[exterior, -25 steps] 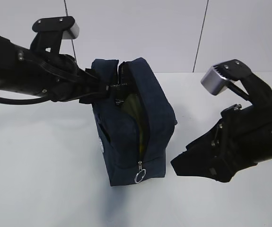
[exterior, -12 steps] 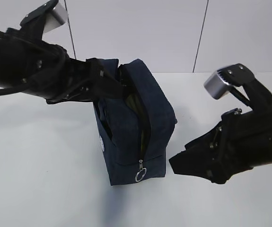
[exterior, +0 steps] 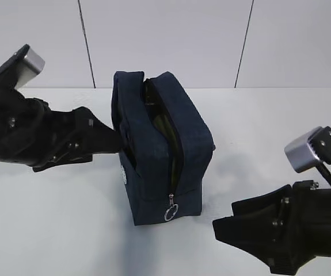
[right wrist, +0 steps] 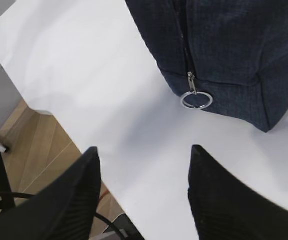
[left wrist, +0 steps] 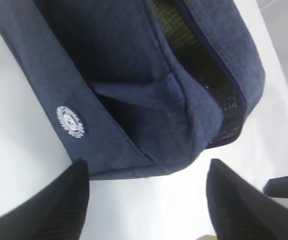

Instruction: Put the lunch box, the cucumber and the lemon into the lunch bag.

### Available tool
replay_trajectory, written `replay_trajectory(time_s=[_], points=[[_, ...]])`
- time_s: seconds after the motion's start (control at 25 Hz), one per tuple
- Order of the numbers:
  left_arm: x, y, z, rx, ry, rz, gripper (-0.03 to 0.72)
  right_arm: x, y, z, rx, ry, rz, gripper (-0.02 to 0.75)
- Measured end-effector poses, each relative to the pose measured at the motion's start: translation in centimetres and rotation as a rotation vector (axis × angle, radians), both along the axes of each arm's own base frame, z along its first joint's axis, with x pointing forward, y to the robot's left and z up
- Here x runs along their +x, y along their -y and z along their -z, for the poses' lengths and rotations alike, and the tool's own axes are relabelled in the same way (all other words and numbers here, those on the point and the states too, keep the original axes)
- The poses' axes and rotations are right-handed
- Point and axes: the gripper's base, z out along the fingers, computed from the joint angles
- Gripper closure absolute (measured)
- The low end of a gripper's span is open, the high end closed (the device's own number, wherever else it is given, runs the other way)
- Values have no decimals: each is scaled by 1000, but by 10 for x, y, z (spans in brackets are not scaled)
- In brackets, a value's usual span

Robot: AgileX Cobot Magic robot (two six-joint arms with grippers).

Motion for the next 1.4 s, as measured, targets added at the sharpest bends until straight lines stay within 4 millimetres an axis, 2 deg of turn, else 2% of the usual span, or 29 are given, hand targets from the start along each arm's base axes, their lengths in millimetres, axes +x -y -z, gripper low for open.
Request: replay_trajectory(time_s=[0.16,0.24,0.48,0.56,0.88,1.12,1.4], points=[[2,5,-4,-108,37,-4,185,0,1,0,-2,21,11,309],[6,9,0,-125,44,-2,188,1,1,0,-5,29,7,309],[20,18,42,-91,-83,-3,190,1,1,0,-5,33,8,309],[21,21,47,-106,-111,-1,190,1,1,0,-5,33,8,309],[23,23,47,-145,-110,-14,193,1,1,0,-7,35,8,311],[29,28,35,-176,-70,10,200,3,0,6,-18,6,8,311],[31,27,35,-169,-65,-3,204,3,0,8,-18,-3,4,311]])
